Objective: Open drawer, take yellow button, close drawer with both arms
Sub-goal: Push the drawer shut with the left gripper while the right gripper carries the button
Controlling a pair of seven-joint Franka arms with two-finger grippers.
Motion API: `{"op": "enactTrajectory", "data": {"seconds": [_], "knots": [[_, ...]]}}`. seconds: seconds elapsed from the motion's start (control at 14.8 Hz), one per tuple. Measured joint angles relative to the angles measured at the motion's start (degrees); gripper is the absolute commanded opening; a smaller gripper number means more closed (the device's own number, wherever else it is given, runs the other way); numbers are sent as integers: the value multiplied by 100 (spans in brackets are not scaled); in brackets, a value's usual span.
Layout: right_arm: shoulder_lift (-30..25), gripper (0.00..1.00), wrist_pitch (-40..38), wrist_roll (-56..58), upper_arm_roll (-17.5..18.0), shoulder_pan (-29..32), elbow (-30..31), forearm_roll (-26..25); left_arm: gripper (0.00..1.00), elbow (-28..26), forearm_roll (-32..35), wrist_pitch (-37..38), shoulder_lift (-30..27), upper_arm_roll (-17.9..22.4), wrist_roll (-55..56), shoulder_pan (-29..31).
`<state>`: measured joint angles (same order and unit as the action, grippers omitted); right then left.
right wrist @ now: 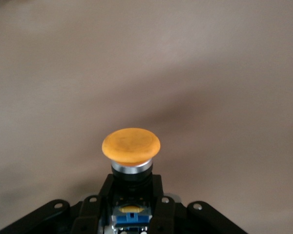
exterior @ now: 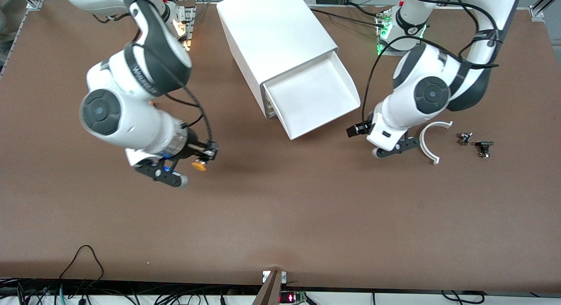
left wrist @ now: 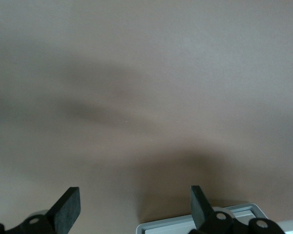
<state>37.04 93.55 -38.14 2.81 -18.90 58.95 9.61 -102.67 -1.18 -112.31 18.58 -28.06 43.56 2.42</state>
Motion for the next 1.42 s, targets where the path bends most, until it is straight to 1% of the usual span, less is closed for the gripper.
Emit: {"op": "enactTrajectory", "data": {"seconds": [0.13,0.27,0.4,0.61,0.88,1.01,1.15,1.21,1.42], "knots": [[14,0,-14,902,-304,145,143,-34,98,-194,4,-294,0,-11,280,-170],[43,0,59,1702,-582,298,343,-49,98,-272,5,-356,-1,-30,693,-391],[91,0,331,2439,-750,522,609,-97,99,-323,12,-362,-3,-65,1009,-562],[151,0,899,3241,-802,872,1122,-156,99,-434,14,-362,-6,-273,1275,-614],[206,0,2022,4068,-816,1170,2002,-165,99,-583,-14,-361,-7,-581,1394,-627],[257,0,2455,4158,-817,1241,2358,-165,99,-626,-149,-312,-7,-701,1428,-631],[307,0,2733,4162,-817,1294,2642,-165,99,-654,-494,-76,-7,-796,1427,-632],[337,0,2811,4162,-817,1329,2742,-165,99,-666,-634,19,-7,-825,1425,-636],[452,0,3001,4175,-818,1432,2883,-165,99,-697,-774,112,-5,-921,1430,-641]]}}
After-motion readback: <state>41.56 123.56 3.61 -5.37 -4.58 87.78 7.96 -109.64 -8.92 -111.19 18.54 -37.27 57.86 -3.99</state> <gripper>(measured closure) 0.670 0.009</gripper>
